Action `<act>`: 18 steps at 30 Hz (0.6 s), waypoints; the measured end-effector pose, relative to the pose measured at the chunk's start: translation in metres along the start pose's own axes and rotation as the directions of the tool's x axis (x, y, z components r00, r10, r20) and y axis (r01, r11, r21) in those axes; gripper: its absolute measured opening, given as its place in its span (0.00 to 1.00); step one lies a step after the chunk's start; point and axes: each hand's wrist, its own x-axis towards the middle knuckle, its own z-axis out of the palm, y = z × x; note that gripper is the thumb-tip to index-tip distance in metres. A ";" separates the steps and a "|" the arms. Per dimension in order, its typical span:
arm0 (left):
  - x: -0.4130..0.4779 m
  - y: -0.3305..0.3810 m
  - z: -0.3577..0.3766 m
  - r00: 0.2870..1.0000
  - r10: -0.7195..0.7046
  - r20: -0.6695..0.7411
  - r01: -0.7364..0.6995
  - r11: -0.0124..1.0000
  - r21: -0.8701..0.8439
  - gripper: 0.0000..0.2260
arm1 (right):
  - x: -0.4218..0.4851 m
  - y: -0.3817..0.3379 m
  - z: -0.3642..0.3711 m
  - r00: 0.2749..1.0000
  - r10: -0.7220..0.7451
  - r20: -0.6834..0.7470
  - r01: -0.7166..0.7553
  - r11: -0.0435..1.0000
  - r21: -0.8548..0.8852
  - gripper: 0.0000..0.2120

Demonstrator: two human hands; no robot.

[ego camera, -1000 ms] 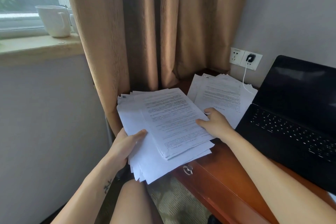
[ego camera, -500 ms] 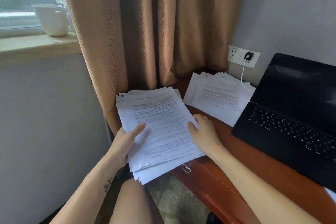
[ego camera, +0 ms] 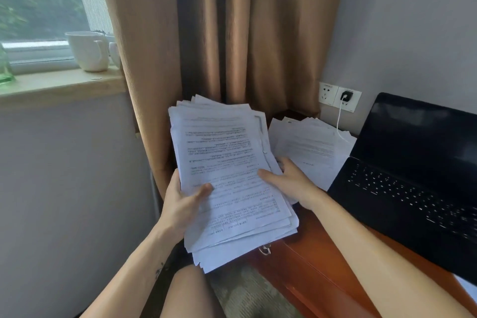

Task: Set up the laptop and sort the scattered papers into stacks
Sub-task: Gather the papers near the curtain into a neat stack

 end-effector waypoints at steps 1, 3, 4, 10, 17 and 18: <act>0.002 0.006 0.003 0.998 0.052 0.023 -0.051 0.999 -0.004 0.26 | 0.002 -0.008 -0.007 0.998 -0.032 0.050 0.029 0.998 0.058 0.27; 0.008 0.019 0.010 0.982 0.175 0.064 -0.177 0.984 0.020 0.25 | 0.005 -0.021 -0.020 0.987 -0.125 0.100 0.113 0.987 0.118 0.24; 0.013 0.027 0.016 0.970 0.234 0.069 -0.237 0.970 0.046 0.24 | 0.006 -0.026 -0.025 0.981 -0.172 0.094 0.157 0.977 0.146 0.23; 0.056 0.057 0.055 0.880 0.471 0.068 -0.474 0.857 0.201 0.24 | -0.005 -0.047 -0.044 0.898 -0.340 -0.280 0.397 0.900 0.180 0.22; 0.070 0.031 0.085 0.894 0.446 0.044 -0.445 0.873 0.201 0.21 | -0.018 -0.016 -0.035 0.779 -0.374 -0.503 0.473 0.877 0.081 0.21; 0.071 0.026 0.085 0.900 0.435 0.044 -0.434 0.880 0.192 0.22 | -0.020 -0.010 -0.033 0.776 -0.374 -0.508 0.472 0.878 0.076 0.21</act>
